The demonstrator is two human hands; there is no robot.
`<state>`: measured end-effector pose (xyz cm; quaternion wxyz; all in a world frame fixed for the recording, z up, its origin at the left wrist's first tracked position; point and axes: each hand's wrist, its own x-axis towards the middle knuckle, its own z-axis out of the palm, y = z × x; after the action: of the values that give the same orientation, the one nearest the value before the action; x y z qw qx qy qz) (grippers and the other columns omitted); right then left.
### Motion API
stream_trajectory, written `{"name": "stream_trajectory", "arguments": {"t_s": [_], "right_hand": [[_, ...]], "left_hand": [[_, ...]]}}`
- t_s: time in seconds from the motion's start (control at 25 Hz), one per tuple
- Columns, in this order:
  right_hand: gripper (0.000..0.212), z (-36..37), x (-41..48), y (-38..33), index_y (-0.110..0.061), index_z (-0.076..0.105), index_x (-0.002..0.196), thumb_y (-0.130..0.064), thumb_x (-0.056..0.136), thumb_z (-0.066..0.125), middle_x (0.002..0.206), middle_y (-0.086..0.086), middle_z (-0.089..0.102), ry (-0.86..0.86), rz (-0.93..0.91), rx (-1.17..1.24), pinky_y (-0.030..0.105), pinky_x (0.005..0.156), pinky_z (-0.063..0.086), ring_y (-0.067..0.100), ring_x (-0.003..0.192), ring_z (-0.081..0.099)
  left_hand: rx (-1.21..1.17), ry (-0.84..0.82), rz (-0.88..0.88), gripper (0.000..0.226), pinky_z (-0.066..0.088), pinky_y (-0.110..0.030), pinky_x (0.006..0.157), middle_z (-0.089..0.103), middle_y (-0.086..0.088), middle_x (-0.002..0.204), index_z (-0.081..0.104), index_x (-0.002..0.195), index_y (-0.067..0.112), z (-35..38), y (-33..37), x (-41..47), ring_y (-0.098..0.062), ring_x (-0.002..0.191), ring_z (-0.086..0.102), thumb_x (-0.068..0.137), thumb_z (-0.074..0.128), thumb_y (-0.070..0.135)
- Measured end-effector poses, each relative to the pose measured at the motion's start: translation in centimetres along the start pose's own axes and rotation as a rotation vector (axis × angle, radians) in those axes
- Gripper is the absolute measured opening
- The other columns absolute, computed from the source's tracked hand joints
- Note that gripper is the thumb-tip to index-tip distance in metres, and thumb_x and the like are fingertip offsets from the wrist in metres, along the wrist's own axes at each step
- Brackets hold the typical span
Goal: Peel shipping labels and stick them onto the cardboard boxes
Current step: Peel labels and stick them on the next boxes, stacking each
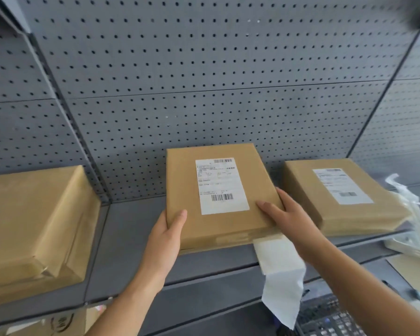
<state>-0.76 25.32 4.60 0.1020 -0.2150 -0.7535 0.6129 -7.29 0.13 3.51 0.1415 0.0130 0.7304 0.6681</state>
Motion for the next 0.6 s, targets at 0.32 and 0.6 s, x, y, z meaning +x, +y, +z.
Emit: {"name": "stream_trajectory", "arguments": {"t_s": [0.32,0.6], "right_hand": [[0.047,-14.4,0.2,-1.8,-0.027,0.056,0.134,-0.042,0.09,0.067,0.114,-0.009,0.067,0.344,-0.052,-0.059,0.025,0.076,0.047,0.01,0.101,0.063],[0.047,-24.2,2.4,1.2,-0.028,0.062,0.128,-0.049,0.086,0.068,0.112,-0.007,0.07,0.454,0.036,-0.077,0.03,0.086,0.05,0.014,0.101,0.067]], "left_hand": [[0.039,-0.288,0.132,0.042,0.042,-0.017,0.089,0.064,0.019,0.13,0.052,0.143,0.034,13.6,5.2,1.6,0.001,0.117,0.059,0.103,0.05,0.045],[0.167,-0.415,0.12,0.055,0.045,-0.036,0.103,0.063,0.003,0.136,0.052,0.143,0.02,24.8,5.5,3.9,-0.019,0.123,0.058,0.099,0.049,0.053]]}}
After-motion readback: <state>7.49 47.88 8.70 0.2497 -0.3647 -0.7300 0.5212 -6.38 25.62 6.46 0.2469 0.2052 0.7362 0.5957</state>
